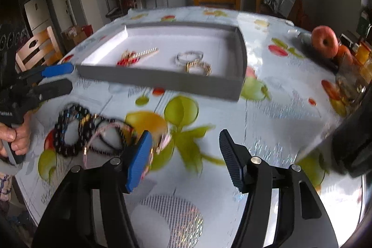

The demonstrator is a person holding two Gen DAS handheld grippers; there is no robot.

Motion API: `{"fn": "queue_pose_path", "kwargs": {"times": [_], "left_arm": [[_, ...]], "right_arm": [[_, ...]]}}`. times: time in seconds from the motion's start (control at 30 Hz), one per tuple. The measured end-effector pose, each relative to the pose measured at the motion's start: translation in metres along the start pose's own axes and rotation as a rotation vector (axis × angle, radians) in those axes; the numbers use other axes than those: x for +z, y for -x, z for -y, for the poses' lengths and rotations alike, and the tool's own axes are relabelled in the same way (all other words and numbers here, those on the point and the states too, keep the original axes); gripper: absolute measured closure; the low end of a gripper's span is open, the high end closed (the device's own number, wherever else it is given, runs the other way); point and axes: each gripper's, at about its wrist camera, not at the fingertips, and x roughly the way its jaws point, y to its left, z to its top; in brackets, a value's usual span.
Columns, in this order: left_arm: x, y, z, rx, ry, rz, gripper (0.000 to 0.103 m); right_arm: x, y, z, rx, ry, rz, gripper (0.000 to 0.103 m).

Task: Organize jewelry
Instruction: 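Move the right gripper back to the pile and grasp a pink cord bracelet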

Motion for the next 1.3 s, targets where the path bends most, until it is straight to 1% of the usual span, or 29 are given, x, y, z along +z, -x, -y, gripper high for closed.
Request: {"fn": "queue_pose_path", "kwargs": {"times": [0.1,0.3,0.4,0.43,0.47,0.63,0.7,0.73,0.77,0.83,0.93,1.17,1.3], "left_arm": [[-0.004,-0.001,0.001,-0.001,0.003,-0.01,0.012],[-0.006,0.0,0.004,-0.006,-0.007,-0.014,0.012],[-0.006,-0.001,0.004,-0.007,-0.005,-0.014,0.012],[-0.007,0.0,0.004,-0.008,-0.004,-0.014,0.012],[-0.007,0.0,0.004,-0.009,-0.005,-0.014,0.012],[-0.007,0.0,0.007,-0.012,-0.017,-0.014,0.012],[-0.007,0.001,0.008,-0.014,-0.02,-0.012,0.012],[-0.008,0.002,0.008,-0.015,-0.021,-0.012,0.012],[-0.008,0.002,0.009,-0.018,-0.022,-0.012,0.012],[-0.009,0.004,0.01,-0.02,-0.026,-0.013,0.012],[-0.011,0.004,0.014,-0.029,-0.041,-0.026,0.012],[-0.016,0.002,0.03,-0.049,-0.107,-0.064,0.012],[-0.019,-0.002,0.039,-0.046,-0.15,-0.087,0.012]], "right_arm": [[-0.011,0.003,-0.003,-0.001,0.015,-0.016,0.038],[-0.02,0.009,-0.012,0.019,0.029,-0.026,0.038],[-0.018,0.01,-0.021,0.033,0.046,-0.023,0.039],[-0.017,0.01,-0.024,0.038,0.054,-0.022,0.041],[-0.015,0.008,-0.026,0.038,0.062,-0.026,0.047],[-0.007,-0.004,-0.031,0.004,0.084,-0.046,0.06],[-0.005,-0.005,-0.03,0.003,0.089,-0.044,0.076],[-0.005,-0.005,-0.029,0.001,0.088,-0.043,0.092],[-0.005,-0.004,-0.028,0.004,0.085,-0.042,0.097],[-0.008,-0.001,-0.023,0.003,0.081,-0.034,0.097],[-0.011,0.006,-0.011,0.008,0.043,-0.014,0.097],[-0.018,0.015,0.017,-0.009,-0.024,0.009,0.097],[-0.02,0.015,0.024,0.014,-0.053,0.014,0.097]]}}
